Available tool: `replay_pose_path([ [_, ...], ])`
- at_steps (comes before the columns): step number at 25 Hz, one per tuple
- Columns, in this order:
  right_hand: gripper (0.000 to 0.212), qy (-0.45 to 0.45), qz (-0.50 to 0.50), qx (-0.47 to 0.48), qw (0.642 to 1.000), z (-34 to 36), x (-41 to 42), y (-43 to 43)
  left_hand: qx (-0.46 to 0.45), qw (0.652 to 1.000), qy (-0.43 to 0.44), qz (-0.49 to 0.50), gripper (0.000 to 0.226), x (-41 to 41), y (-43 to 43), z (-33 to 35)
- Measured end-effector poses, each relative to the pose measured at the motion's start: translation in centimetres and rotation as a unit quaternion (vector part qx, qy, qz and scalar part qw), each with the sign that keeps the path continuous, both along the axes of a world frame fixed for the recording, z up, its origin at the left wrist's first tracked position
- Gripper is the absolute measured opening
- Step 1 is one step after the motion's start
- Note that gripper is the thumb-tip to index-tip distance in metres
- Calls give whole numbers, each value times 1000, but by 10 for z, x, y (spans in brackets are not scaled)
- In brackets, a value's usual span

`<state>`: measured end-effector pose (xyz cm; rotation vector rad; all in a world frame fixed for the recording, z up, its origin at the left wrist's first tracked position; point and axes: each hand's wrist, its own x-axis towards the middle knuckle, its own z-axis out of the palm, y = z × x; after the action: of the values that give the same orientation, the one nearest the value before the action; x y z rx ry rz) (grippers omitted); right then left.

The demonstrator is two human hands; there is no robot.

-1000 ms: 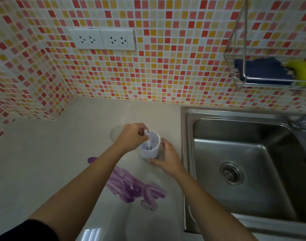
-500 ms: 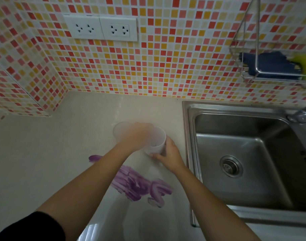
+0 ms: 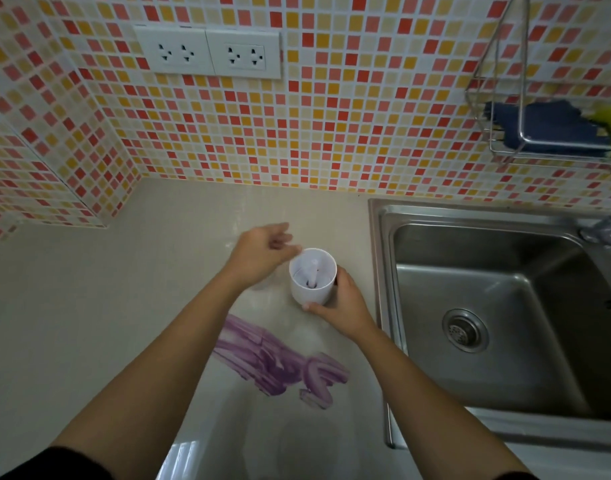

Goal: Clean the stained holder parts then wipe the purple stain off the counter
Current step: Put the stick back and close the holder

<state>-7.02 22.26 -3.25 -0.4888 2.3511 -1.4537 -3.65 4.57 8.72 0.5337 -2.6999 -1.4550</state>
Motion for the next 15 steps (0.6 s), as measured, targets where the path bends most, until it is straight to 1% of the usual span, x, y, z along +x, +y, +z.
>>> replay_pose_path([
  [1, 93, -5, -1, -7, 1000, -1, 1, 0, -7, 999, 12, 29, 65, 2, -13, -1],
  [2, 91, -8, -7, -15, 1000, -1, 1, 0, -47, 998, -5, 34, 74, 4, -24, -4],
  [4, 84, -16, -15, -25, 999, -1, 2, -4, -147, 983, -114, -10, 99, 12, -42, -20],
  [5, 81, -23, -17, -27, 999, 0, 2, -5, -164, 973, -162, -33, 110, 16, -46, -32],
  [6, 79, -26, -21, -27, 999, 3, 2, -5, -157, 970, -183, -41, 116, 19, -47, -44],
  [7, 78, -25, -27, -25, 999, 8, 2, -2, -137, 975, -170, -28, 116, 21, -45, -54],
  [9, 79, 2, -44, -6, 999, 21, -2, 10, -98, 991, -82, 40, 103, 21, -38, -65],
  [11, 82, 51, -60, 41, 996, 39, -11, 31, -80, 994, -18, 78, 96, 13, -25, -64],
  [13, 84, 89, -62, 96, 989, 60, -21, 52, -55, 996, -6, 67, 98, 3, -8, -62],
  [15, 85, 113, -45, 144, 982, 80, -29, 68, -37, 998, -19, 39, 96, -6, 10, -68],
])
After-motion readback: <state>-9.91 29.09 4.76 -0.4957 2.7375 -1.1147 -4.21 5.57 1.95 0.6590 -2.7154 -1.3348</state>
